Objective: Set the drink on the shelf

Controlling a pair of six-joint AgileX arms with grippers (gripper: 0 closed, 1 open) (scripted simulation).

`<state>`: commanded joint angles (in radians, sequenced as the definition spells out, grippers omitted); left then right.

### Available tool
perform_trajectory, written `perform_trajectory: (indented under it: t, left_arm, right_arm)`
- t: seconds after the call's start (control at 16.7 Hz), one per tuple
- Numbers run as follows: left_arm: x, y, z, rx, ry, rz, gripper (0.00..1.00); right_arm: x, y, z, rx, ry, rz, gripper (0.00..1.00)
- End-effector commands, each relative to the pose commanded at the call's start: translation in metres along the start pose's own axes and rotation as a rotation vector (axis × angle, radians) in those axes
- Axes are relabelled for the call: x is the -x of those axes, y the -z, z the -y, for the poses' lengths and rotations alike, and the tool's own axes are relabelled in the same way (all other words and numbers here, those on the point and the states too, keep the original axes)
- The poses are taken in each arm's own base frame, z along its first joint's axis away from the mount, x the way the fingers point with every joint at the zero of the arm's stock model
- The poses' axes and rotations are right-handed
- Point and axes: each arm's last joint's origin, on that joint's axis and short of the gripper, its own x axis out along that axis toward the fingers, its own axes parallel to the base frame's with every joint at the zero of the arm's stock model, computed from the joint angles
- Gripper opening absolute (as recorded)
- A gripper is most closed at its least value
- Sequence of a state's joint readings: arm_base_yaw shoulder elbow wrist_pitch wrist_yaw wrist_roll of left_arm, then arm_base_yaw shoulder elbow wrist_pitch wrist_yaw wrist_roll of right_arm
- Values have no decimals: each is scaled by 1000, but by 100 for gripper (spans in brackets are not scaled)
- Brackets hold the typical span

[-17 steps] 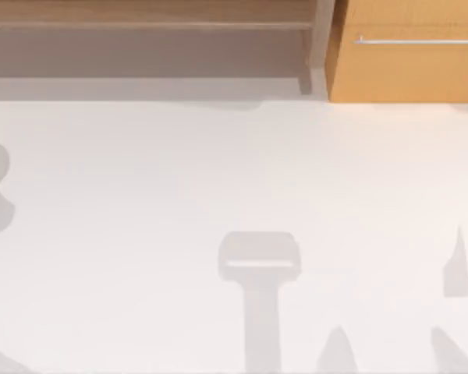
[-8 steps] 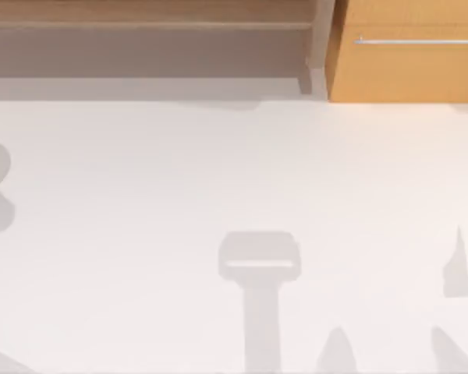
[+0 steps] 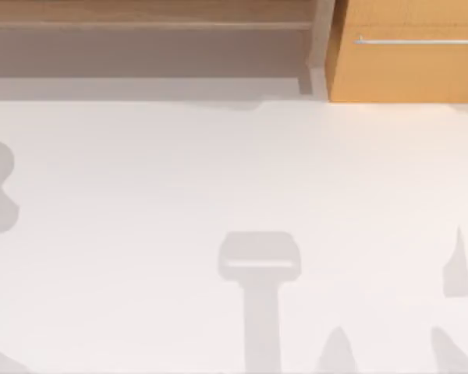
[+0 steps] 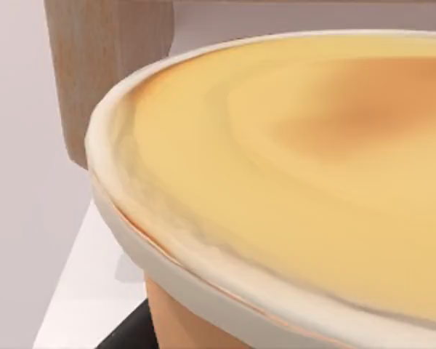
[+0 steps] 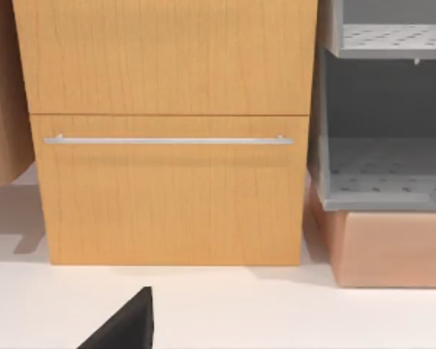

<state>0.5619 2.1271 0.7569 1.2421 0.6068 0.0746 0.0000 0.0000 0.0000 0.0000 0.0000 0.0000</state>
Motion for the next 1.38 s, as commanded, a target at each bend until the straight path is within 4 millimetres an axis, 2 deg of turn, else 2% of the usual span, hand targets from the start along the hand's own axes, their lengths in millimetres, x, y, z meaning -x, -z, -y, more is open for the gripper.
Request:
perform_trajectory:
  t: [0.12, 0.36, 0.48, 0.6, 0.78, 1.02, 1.2, 1.38]
  left_arm:
    - [-4, -16, -3, -34, -20, 49, 0]
    - [-19, -79, -1, -124, -93, 209, 0]
    - [-31, -110, 13, -139, -117, 271, 0]
    - [-49, -132, 37, -123, -123, 295, 0]
    - [-80, -150, 92, -70, -101, 267, 0]
    - [-113, -167, 192, -11, -44, 189, 0]
    - [-123, -177, 274, 8, -3, 124, 0]
    - [-118, -183, 349, 6, 23, 65, 0]
  right_arm:
    - [0, 0, 0, 0, 0, 0, 100]
    - [0, 0, 0, 0, 0, 0, 100]
    - [0, 0, 0, 0, 0, 0, 100]
    - [0, 0, 0, 0, 0, 0, 100]
    - [0, 0, 0, 0, 0, 0, 100]
    - [0, 0, 0, 0, 0, 0, 100]
    - [0, 0, 0, 0, 0, 0, 100]
    - [0, 0, 0, 0, 0, 0, 100]
